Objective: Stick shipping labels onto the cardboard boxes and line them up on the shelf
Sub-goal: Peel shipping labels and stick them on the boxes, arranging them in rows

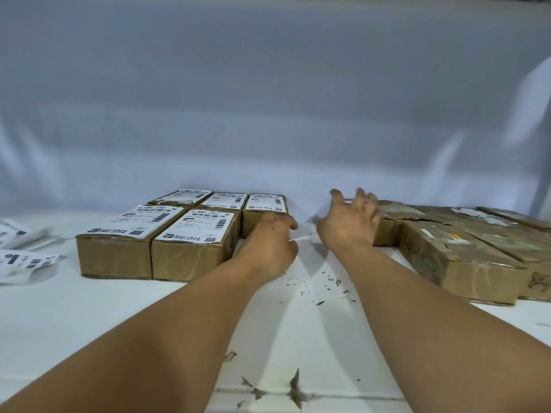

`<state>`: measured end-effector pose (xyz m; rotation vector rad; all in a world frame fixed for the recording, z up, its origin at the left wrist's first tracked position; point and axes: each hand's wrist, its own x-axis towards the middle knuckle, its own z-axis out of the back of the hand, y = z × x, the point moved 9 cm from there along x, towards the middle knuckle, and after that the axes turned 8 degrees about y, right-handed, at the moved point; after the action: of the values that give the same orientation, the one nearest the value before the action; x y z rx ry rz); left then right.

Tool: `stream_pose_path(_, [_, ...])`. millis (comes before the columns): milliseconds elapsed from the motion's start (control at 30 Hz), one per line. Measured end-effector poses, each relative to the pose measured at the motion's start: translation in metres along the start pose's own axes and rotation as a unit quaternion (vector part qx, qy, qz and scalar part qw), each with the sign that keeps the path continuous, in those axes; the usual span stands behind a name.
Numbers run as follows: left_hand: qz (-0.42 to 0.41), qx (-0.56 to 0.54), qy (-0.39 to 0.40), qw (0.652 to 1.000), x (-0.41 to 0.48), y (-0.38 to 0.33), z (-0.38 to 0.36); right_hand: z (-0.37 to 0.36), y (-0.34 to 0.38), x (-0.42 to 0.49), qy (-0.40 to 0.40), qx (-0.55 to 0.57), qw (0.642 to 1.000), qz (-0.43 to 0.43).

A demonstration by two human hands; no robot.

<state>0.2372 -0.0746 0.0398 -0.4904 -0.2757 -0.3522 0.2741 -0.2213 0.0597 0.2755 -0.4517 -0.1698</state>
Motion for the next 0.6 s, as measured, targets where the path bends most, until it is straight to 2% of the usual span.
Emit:
stream_pose_path(67, [-0.011,-0.010,0.002,1.000,-0.001,-0.003,0.002,-0.009,-0.023,0.002,0.049,-0.005,0.997,-0.067])
stream_pose_path(133, [-0.020,-0.015,-0.003,1.000,-0.001,-0.003,0.003,-0.011,-0.034,0.005,0.064,-0.025,0.994,-0.090])
stream_pose_path(233, [-0.018,-0.019,-0.003,1.000,0.000,-0.002,0.002,-0.008,-0.031,0.009,0.047,-0.061,0.994,-0.078])
stream_pose_path(467, [-0.059,0.040,0.045,0.996,-0.007,-0.017,-0.009,0.004,-0.013,-0.010,0.084,-0.090,0.991,-0.059])
stream_pose_path(533, [-0.034,0.038,0.047,0.998,-0.012,-0.020,-0.009,0.012,-0.014,-0.025,0.099,-0.099,0.989,-0.056])
stream_pose_path(600, [0.013,-0.027,0.057,0.998,-0.015,-0.018,-0.009,0.022,-0.016,-0.041,0.113,-0.098,0.987,-0.054])
